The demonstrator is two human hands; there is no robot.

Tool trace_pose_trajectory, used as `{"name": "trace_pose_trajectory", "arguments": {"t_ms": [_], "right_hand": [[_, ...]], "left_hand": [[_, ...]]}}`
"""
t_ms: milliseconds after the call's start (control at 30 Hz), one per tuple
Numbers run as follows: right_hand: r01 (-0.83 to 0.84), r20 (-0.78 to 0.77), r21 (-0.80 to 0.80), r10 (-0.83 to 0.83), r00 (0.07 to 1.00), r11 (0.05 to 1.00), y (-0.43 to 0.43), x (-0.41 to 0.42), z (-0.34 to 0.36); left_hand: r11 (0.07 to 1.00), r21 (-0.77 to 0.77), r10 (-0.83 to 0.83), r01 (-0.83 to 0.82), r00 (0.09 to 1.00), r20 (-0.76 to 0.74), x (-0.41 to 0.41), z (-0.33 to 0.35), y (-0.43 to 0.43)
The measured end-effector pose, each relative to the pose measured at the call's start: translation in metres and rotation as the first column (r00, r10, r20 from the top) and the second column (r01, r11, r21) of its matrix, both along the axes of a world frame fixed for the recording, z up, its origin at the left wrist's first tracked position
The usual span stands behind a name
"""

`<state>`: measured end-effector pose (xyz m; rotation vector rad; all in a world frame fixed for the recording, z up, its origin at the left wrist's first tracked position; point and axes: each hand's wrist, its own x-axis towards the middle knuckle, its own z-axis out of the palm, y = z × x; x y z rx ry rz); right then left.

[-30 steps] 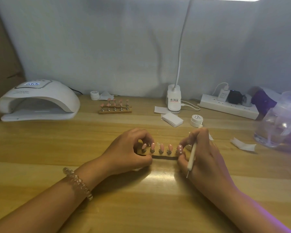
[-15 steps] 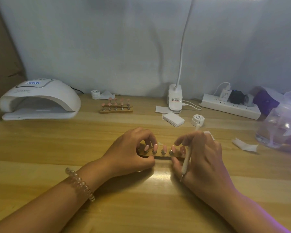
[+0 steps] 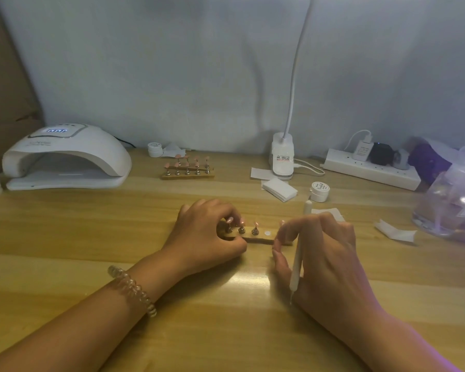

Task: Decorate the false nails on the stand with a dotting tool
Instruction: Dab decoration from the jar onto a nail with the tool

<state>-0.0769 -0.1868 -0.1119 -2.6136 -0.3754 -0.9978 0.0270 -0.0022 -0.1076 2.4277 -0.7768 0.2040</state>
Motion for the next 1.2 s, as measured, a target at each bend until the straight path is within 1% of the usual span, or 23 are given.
{"name": "trace_pose_trajectory", "arguments": {"t_ms": [67, 133, 300, 367, 400, 467, 500, 567, 633, 700, 767, 833, 900, 933, 1033, 1133, 1200], "right_hand": [[0.003, -0.013, 0.016, -0.002, 1.000, 1.000, 0.002, -0.001, 0.000], [0.006, -0.036, 0.021, -0.006, 0.999, 1.000, 0.002, 0.000, 0.000], [-0.012, -0.064, 0.014, 0.013, 0.998, 1.000, 0.003, 0.000, 0.000], [-0.009, -0.076, 0.029, 0.011, 0.997, 1.000, 0.003, 0.000, 0.000], [-0.008, -0.084, 0.031, 0.010, 0.996, 0.999, 0.002, 0.000, 0.000], [-0.010, -0.105, 0.023, 0.012, 0.994, 1.000, 0.002, 0.000, 0.000], [-0.011, -0.116, 0.020, 0.013, 0.993, 1.000, 0.002, 0.000, 0.001], [-0.009, -0.141, 0.026, 0.012, 0.990, 1.000, 0.001, -0.002, 0.001], [0.006, -0.165, 0.048, 0.002, 0.986, 0.999, 0.000, -0.004, 0.004], [0.025, -0.160, 0.095, -0.010, 0.987, 0.995, -0.001, -0.006, 0.006], [0.045, -0.113, 0.173, -0.025, 0.993, 0.984, -0.004, -0.007, 0.010], [0.074, -0.053, 0.335, -0.059, 0.997, 0.939, -0.008, -0.005, 0.013], [0.089, -0.046, 0.532, -0.077, 0.996, 0.842, -0.016, 0.000, 0.015], [0.094, -0.058, 0.596, -0.074, 0.996, 0.797, -0.022, 0.002, 0.016], [0.151, -0.098, 0.688, -0.116, 0.988, 0.709, -0.037, 0.010, 0.014], [0.224, -0.168, 0.755, -0.148, 0.975, 0.617, -0.048, 0.017, 0.009], [0.255, -0.200, 0.741, -0.159, 0.967, 0.621, -0.051, 0.018, 0.006]], "left_hand": [[0.996, -0.022, 0.082, -0.083, 0.996, -0.021, 0.004, 0.000, 0.001], [0.990, -0.038, 0.131, -0.133, 0.991, -0.041, 0.007, -0.001, 0.002], [0.988, -0.087, 0.118, -0.126, 0.989, -0.095, 0.009, 0.000, 0.004], [0.984, -0.101, 0.146, -0.150, 0.988, -0.043, 0.007, 0.000, 0.003], [0.983, -0.103, 0.156, -0.153, 0.988, 0.023, 0.003, 0.002, 0.002], [0.990, -0.098, 0.114, -0.100, 0.983, 0.147, -0.007, 0.005, -0.002], [0.995, -0.086, 0.064, -0.051, 0.986, 0.151, -0.013, 0.007, -0.006], [0.996, -0.068, -0.055, 0.058, 0.997, 0.054, -0.026, 0.007, -0.014], [0.989, -0.060, -0.138, 0.134, 0.989, -0.061, -0.035, 0.005, -0.021], [0.985, -0.058, -0.168, 0.161, 0.977, -0.131, -0.037, 0.002, -0.023], [0.984, -0.066, -0.176, 0.168, 0.973, -0.147, -0.035, 0.001, -0.023], [0.981, -0.071, -0.190, 0.182, 0.973, -0.134, -0.034, 0.000, -0.022], [0.976, -0.084, -0.210, 0.200, 0.970, -0.126, -0.033, -0.001, -0.021], [0.974, -0.094, -0.216, 0.205, 0.968, -0.128, -0.033, -0.001, -0.021], [0.969, -0.123, -0.231, 0.215, 0.963, -0.141, -0.031, -0.002, -0.020], [0.968, -0.117, -0.236, 0.221, 0.964, -0.127, -0.030, -0.002, -0.019], [0.965, -0.130, -0.245, 0.228, 0.961, -0.131, -0.029, -0.002, -0.019]]}}
